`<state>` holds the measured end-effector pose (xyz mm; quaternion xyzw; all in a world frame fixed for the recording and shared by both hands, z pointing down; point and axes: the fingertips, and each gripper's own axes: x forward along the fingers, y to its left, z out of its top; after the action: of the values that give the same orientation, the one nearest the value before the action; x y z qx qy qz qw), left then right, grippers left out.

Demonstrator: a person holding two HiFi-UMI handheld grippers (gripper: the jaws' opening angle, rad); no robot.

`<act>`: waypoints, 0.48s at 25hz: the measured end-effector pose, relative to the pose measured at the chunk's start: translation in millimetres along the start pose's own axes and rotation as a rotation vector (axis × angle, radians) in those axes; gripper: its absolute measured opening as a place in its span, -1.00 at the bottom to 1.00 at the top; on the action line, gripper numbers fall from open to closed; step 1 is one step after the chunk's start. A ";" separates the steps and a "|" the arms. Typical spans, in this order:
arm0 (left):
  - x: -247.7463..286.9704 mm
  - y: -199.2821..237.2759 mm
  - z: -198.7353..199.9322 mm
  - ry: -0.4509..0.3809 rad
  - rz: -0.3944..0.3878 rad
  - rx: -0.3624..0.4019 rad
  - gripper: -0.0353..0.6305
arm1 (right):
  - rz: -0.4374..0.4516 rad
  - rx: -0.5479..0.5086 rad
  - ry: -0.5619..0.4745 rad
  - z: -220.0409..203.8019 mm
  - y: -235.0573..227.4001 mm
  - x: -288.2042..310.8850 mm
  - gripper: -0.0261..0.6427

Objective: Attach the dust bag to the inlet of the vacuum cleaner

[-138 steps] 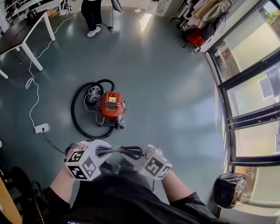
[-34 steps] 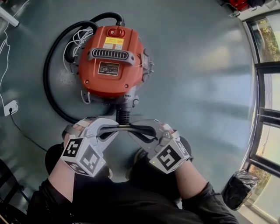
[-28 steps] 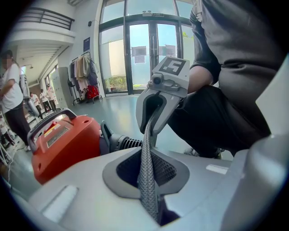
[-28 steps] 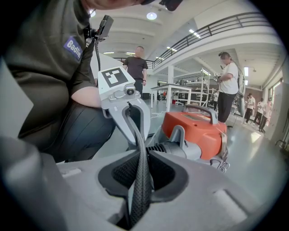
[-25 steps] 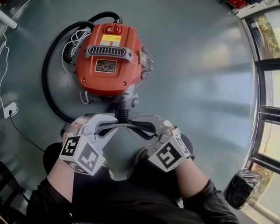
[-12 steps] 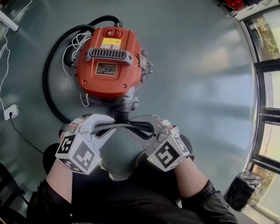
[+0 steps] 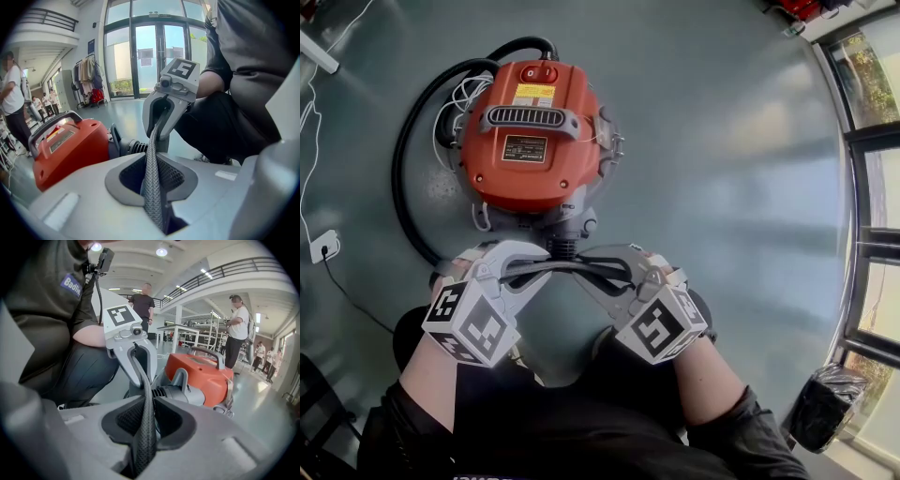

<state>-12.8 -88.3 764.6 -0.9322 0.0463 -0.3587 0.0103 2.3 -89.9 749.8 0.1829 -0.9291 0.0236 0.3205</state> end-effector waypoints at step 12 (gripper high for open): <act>8.0 9.7 5.5 -0.012 -0.019 -0.037 -0.65 | -0.022 0.001 0.020 -4.8 -10.7 -5.1 -0.76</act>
<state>-4.0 -98.8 765.4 -0.9348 0.0440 -0.3522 -0.0098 12.6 -97.4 749.7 0.1931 -0.9237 0.0222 0.3301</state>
